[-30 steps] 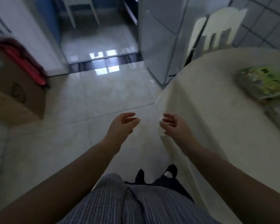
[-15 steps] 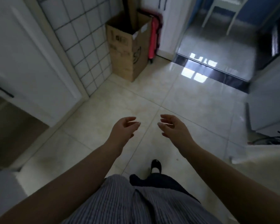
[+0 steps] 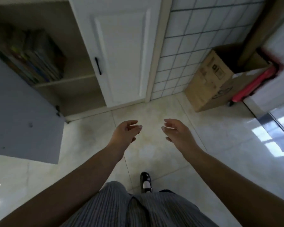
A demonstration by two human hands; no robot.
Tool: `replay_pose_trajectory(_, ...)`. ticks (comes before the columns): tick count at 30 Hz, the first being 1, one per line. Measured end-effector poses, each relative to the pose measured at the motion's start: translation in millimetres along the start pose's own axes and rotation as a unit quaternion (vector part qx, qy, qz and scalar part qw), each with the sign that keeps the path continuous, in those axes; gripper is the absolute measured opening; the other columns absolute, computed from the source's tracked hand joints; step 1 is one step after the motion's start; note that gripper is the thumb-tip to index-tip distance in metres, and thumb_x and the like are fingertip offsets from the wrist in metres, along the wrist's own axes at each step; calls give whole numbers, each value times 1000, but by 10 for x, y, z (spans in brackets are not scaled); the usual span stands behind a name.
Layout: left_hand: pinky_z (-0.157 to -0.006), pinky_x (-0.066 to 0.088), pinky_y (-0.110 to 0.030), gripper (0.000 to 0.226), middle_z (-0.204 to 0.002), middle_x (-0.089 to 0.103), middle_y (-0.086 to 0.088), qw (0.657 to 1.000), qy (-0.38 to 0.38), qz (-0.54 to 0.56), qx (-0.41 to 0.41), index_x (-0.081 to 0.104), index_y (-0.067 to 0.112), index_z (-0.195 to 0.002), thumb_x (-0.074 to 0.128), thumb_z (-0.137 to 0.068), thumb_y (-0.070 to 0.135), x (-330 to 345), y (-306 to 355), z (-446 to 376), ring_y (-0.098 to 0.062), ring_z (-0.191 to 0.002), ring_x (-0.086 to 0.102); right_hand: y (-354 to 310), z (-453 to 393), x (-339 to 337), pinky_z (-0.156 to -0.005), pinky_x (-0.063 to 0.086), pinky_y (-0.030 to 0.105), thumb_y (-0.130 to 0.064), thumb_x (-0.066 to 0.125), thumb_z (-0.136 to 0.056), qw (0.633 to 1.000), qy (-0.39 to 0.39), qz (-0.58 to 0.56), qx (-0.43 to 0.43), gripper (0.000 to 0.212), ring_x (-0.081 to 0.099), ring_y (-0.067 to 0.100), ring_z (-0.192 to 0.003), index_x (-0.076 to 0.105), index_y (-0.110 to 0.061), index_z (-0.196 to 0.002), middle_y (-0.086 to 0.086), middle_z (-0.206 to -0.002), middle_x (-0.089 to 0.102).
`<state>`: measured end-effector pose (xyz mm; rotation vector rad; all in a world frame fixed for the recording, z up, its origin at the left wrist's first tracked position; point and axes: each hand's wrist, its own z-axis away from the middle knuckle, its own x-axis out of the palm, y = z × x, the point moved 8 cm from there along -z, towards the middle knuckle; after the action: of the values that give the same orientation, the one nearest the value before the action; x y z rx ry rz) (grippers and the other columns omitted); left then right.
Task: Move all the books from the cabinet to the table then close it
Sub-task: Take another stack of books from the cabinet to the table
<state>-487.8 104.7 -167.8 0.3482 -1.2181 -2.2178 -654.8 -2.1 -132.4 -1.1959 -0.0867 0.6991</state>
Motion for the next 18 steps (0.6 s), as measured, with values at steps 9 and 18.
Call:
replay_pose_trajectory(9, -95, 49, -34, 34, -104, 66, 2, 980, 166, 111, 22, 58, 18, -119, 67, -87, 22, -942, 408, -298, -15, -104, 63, -749, -1007, 1008, -94, 52, 42, -22, 63, -87, 983, -158, 75, -57, 30, 59, 7, -91, 59, -21, -117, -17, -98, 55)
replay_pose_trajectory(18, -95, 48, -34, 36, -105, 66, 0, 955, 241, 171, 24, 57, 17, -120, 67, -86, 23, -1903, 534, -640, -17, -105, 62, -1418, -1505, 2285, -91, 52, 35, -20, 62, -88, 952, -254, 120, -119, 22, 58, 6, -91, 57, -27, -109, -17, -96, 55)
